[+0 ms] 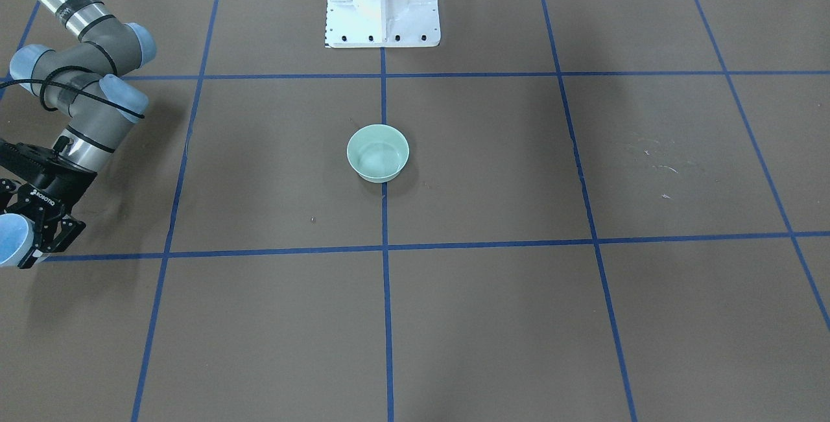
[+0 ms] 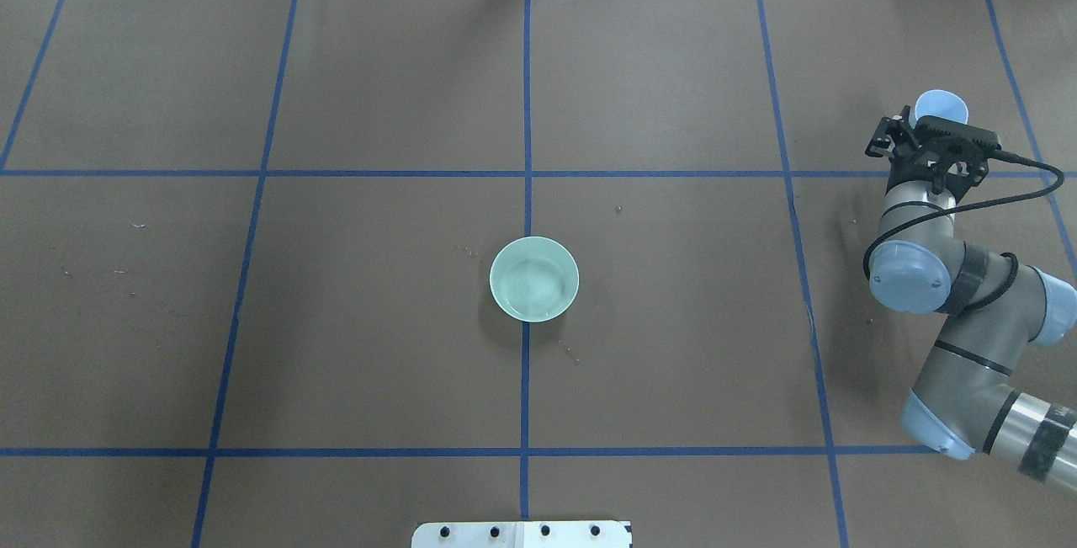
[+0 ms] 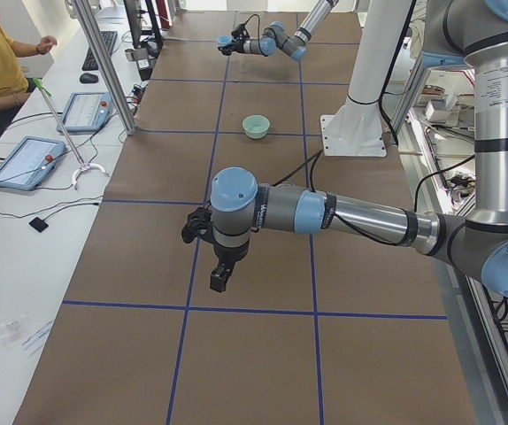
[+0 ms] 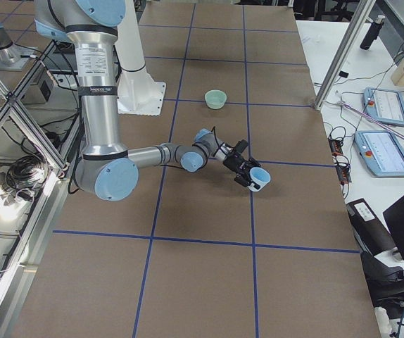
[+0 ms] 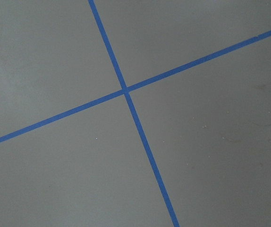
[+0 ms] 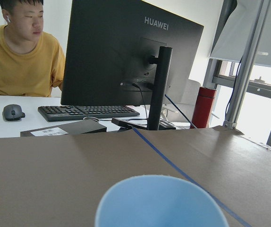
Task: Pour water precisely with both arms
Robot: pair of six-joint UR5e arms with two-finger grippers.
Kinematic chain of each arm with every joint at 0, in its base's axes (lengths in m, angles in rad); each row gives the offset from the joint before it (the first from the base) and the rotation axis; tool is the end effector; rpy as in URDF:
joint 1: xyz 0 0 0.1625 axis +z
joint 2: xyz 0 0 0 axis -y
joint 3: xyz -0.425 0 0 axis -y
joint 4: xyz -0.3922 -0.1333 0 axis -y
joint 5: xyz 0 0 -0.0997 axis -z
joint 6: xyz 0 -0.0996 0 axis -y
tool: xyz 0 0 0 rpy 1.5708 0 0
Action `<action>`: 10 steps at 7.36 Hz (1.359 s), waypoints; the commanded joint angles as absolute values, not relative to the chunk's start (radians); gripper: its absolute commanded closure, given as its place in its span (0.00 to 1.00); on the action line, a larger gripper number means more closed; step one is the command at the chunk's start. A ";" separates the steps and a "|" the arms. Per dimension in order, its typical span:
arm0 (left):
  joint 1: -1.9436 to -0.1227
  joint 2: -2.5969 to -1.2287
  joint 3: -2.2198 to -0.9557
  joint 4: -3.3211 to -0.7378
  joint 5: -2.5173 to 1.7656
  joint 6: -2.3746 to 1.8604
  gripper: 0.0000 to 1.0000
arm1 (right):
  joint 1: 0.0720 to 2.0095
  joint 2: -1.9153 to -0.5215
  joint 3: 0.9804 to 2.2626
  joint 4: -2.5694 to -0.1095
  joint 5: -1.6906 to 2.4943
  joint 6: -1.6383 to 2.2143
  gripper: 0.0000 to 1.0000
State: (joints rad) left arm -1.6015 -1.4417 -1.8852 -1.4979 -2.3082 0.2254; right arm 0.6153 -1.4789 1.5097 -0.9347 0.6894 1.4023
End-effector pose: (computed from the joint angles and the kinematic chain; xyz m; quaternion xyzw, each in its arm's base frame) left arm -0.0798 -0.4359 0.5738 0.0979 0.3502 0.1107 0.9249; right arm -0.3266 -0.4882 0.5617 0.4856 -0.1196 0.3255 0.8025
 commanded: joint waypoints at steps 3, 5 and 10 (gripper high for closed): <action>-1.635 -1.424 -1.868 -1.502 -2.309 0.178 0.00 | 0.588 -1.442 1.520 -0.619 0.813 1.120 1.00; -1.640 -1.416 -1.861 -1.502 -2.309 0.178 0.00 | 0.551 -1.431 1.513 -0.429 0.894 0.952 1.00; -1.641 -1.416 -1.861 -1.502 -2.309 0.176 0.00 | 0.459 -1.346 1.526 -0.238 1.087 0.493 1.00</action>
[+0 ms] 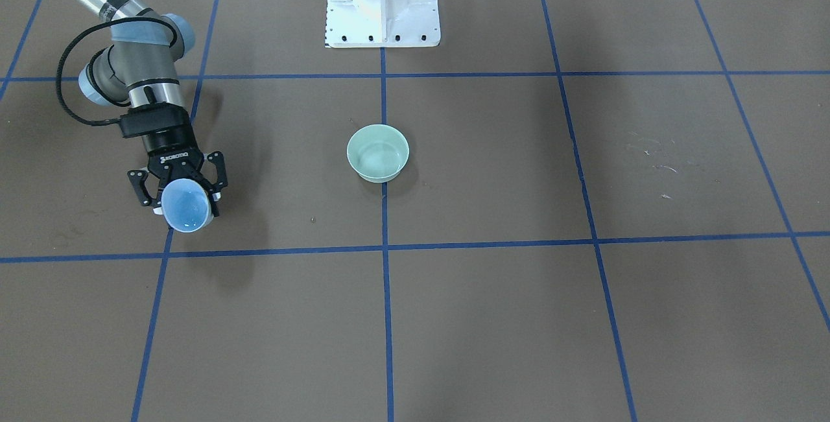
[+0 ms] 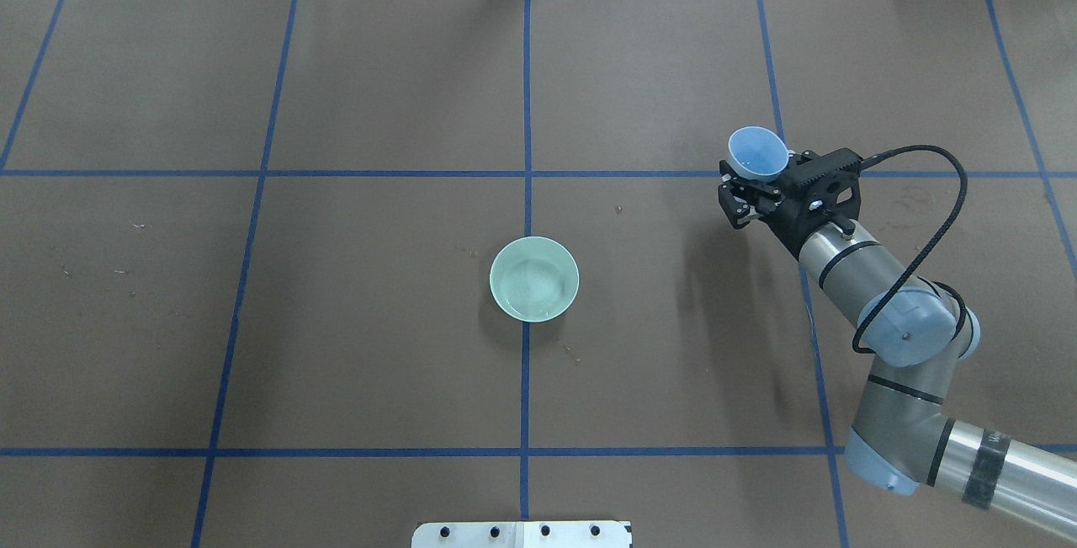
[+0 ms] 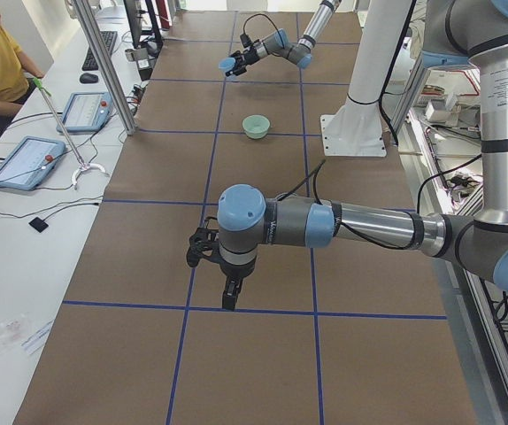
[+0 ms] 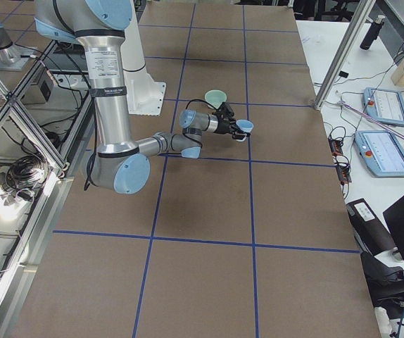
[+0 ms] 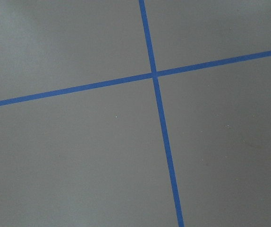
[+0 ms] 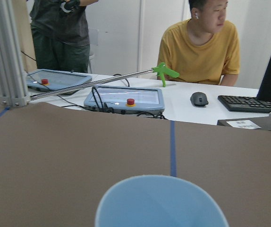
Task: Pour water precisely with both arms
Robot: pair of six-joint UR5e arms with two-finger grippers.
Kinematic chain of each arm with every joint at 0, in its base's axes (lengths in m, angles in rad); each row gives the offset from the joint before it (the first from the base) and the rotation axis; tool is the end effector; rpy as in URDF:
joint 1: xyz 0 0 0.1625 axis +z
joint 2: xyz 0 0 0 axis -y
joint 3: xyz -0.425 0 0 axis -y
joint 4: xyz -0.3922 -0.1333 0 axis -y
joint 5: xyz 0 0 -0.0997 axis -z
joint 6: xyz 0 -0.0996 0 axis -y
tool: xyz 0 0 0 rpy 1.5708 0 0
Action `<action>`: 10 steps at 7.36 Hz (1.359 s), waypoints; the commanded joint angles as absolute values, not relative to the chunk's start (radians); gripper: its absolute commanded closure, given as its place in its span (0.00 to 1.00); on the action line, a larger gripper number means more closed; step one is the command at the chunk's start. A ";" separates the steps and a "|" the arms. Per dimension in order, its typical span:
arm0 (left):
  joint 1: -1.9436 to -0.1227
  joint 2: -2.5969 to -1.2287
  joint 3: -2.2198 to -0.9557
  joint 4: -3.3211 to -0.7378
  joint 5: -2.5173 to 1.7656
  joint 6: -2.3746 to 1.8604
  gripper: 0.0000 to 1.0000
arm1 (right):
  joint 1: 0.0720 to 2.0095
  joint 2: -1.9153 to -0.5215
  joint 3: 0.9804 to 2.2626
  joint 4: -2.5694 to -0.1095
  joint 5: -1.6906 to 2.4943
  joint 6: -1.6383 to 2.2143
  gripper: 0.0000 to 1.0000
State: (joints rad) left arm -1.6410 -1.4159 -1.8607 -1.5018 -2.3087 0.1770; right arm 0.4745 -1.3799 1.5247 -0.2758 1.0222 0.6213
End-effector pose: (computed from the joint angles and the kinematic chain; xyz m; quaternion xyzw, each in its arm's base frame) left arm -0.0961 -0.4217 0.5966 0.0750 0.3539 0.0616 0.9302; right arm -0.4188 -0.4234 0.4354 0.5688 -0.3474 0.0033 0.7455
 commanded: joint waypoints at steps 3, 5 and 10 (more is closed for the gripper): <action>-1.647 -1.416 -1.855 -1.502 -2.309 0.176 0.00 | 0.460 -1.310 1.528 -0.071 1.357 0.314 1.00; -1.654 -1.410 -1.844 -1.502 -2.309 0.176 0.00 | 0.459 -1.302 1.526 -0.097 1.445 0.304 1.00; -1.663 -1.388 -1.825 -1.503 -2.309 0.178 0.00 | 0.472 -1.250 1.581 -0.339 1.607 0.298 1.00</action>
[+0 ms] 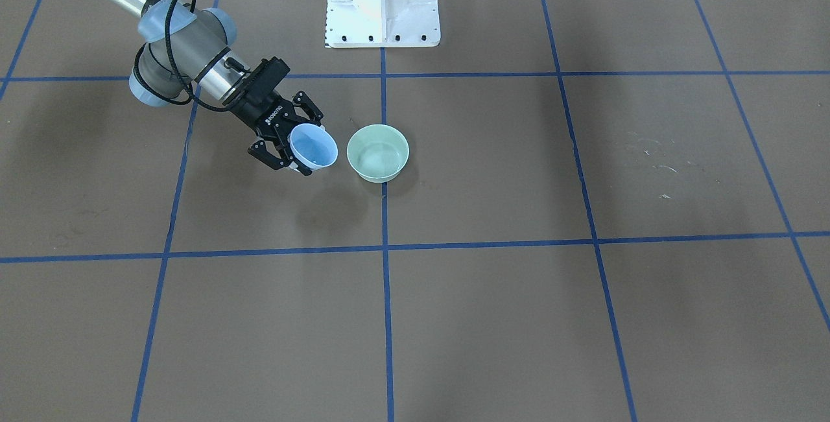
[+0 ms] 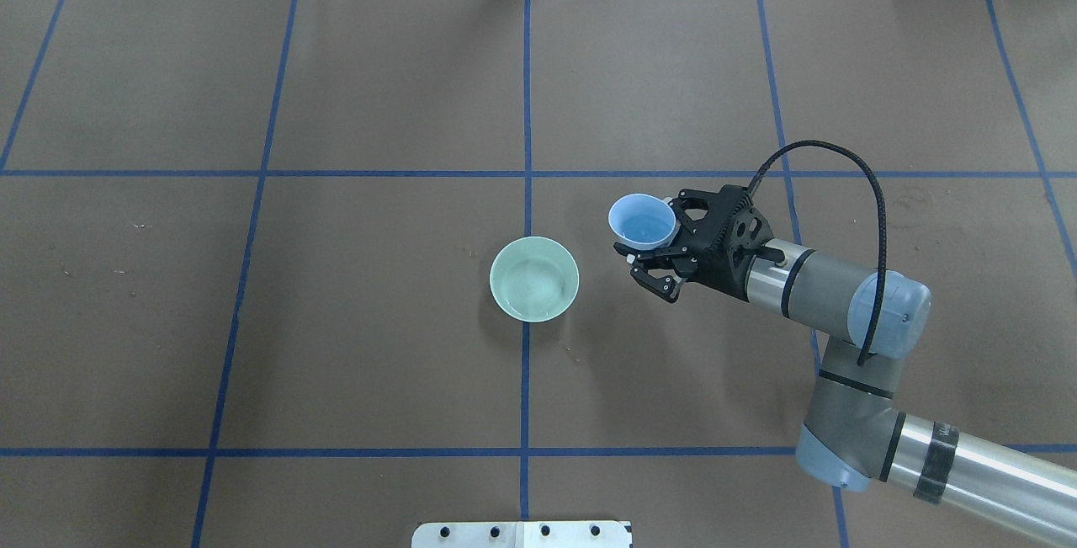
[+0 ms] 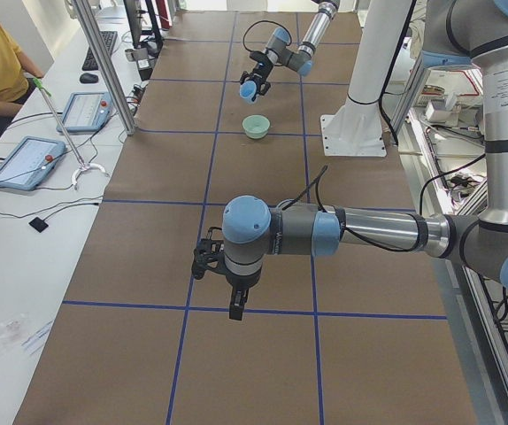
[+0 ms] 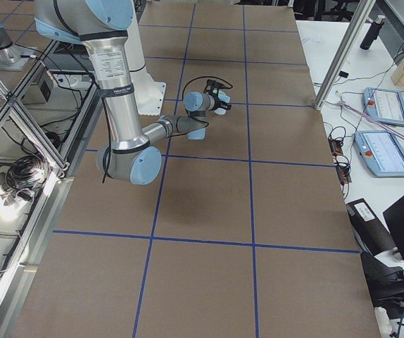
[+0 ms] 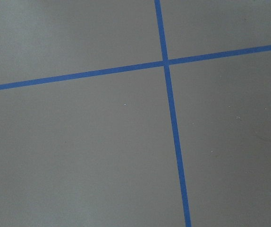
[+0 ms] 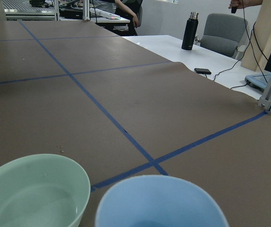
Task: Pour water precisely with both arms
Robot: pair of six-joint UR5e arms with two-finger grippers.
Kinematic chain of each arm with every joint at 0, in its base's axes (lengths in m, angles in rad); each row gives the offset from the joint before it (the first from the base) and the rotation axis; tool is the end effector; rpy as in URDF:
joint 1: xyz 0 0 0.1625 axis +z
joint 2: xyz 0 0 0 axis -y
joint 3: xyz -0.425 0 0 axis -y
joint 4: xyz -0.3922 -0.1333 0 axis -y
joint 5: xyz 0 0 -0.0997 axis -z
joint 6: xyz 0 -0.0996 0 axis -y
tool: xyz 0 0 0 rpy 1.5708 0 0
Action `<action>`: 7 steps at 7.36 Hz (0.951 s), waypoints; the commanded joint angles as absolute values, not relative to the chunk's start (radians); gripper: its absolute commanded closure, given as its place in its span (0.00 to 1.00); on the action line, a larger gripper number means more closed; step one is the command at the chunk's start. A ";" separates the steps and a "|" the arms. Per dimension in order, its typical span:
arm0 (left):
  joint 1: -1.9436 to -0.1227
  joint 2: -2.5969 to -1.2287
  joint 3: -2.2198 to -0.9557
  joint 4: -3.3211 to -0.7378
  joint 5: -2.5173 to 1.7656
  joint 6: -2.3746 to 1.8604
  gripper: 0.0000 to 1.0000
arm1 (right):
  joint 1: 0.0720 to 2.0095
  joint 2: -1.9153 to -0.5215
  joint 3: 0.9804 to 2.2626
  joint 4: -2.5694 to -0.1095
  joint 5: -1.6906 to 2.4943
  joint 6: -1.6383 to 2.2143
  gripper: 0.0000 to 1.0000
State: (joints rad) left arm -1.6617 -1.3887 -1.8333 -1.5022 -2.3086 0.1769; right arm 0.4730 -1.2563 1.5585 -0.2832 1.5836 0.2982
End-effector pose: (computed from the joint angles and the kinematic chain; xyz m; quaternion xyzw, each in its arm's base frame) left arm -0.1037 -0.4068 0.6215 0.0536 0.3566 0.0422 0.9318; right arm -0.4772 -0.3925 0.3484 0.5440 -0.4622 -0.2768 0.6433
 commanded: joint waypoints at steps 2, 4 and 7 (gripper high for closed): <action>-1.670 -1.387 -1.821 -1.503 -2.309 0.178 0.00 | 0.469 -1.233 1.636 -0.456 1.640 0.276 1.00; -1.671 -1.387 -1.819 -1.503 -2.309 0.176 0.00 | 0.460 -1.218 1.644 -0.529 1.640 0.214 1.00; -1.671 -1.388 -1.818 -1.503 -2.309 0.176 0.00 | 0.457 -1.215 1.658 -0.609 1.641 0.138 1.00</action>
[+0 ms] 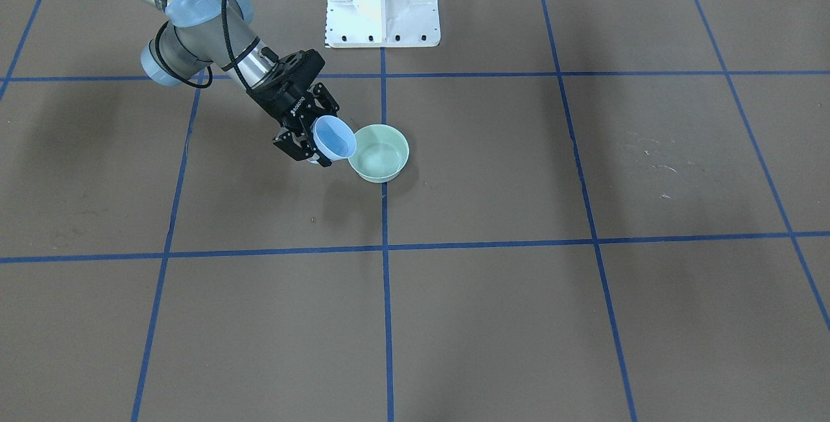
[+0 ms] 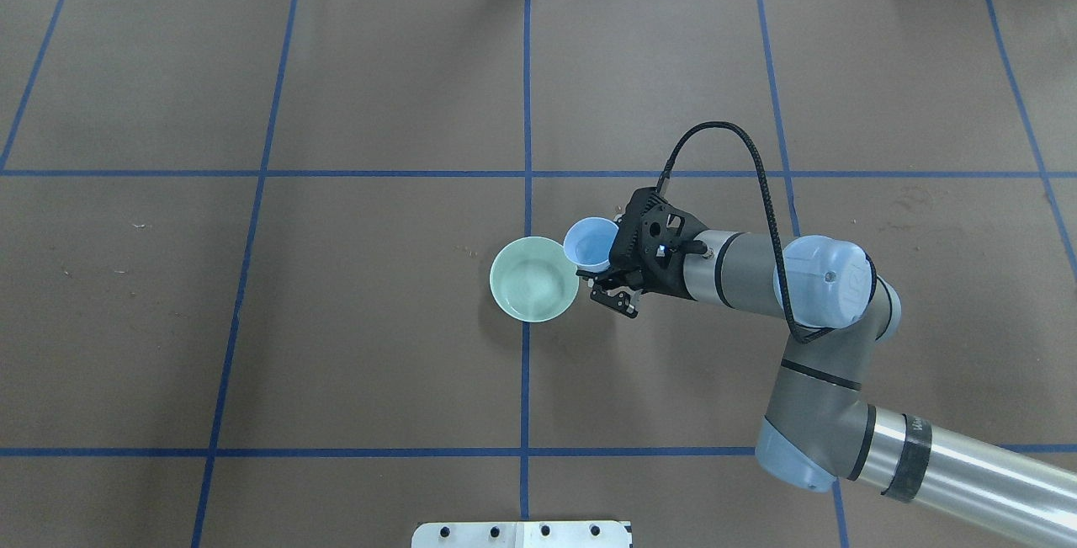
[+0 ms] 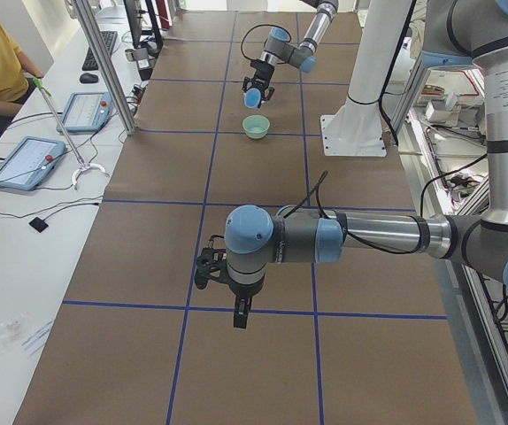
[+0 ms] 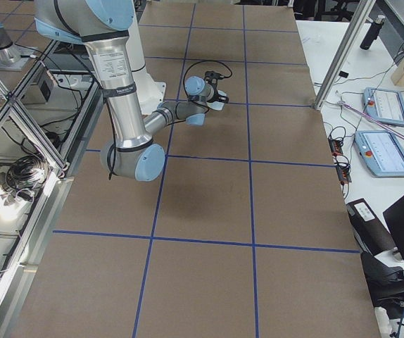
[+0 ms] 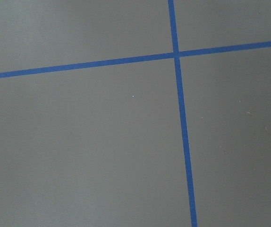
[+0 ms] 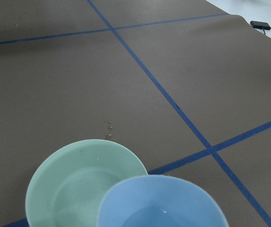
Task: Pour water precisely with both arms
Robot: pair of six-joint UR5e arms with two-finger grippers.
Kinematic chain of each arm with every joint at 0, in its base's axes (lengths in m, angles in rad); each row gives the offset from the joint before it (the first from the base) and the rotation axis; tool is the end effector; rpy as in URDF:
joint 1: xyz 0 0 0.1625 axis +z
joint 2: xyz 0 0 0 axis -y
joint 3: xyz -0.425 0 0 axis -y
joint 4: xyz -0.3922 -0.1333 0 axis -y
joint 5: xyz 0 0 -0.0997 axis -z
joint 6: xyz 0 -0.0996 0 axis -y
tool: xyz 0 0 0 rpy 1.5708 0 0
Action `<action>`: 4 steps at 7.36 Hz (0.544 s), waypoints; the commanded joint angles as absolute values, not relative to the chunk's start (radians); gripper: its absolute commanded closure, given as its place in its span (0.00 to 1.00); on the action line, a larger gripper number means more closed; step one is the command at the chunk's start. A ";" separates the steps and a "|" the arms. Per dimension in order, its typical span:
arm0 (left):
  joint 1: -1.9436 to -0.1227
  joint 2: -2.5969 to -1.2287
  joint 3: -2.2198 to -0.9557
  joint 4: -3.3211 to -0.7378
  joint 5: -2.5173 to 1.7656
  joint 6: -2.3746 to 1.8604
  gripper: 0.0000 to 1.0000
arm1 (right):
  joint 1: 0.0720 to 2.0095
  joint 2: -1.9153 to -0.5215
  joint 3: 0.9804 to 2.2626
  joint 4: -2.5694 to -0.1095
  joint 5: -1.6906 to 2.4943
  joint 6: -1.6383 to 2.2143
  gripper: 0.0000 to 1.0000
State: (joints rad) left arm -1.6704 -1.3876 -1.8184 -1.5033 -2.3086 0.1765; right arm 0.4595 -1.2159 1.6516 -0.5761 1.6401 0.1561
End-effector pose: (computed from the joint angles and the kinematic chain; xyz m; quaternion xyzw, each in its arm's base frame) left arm -0.1071 -0.4048 0.6292 0.0482 0.3574 0.0353 0.9321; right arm -0.4957 -0.3863 0.3107 0.5126 -0.4091 -0.3670 0.6596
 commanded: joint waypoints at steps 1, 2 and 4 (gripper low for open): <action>-1.671 -1.388 -1.815 -1.502 -2.309 0.175 0.00 | 0.451 -1.215 1.696 -0.677 1.644 0.137 1.00; -1.671 -1.390 -1.806 -1.503 -2.309 0.176 0.00 | 0.448 -1.215 1.722 -0.736 1.644 0.137 1.00; -1.671 -1.391 -1.799 -1.503 -2.309 0.176 0.00 | 0.439 -1.197 1.747 -0.819 1.643 0.106 1.00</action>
State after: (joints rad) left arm -1.6705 -1.3906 -1.8026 -1.5032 -2.3086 0.1763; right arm 0.4445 -1.2098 1.7321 -0.7645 1.6440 0.1229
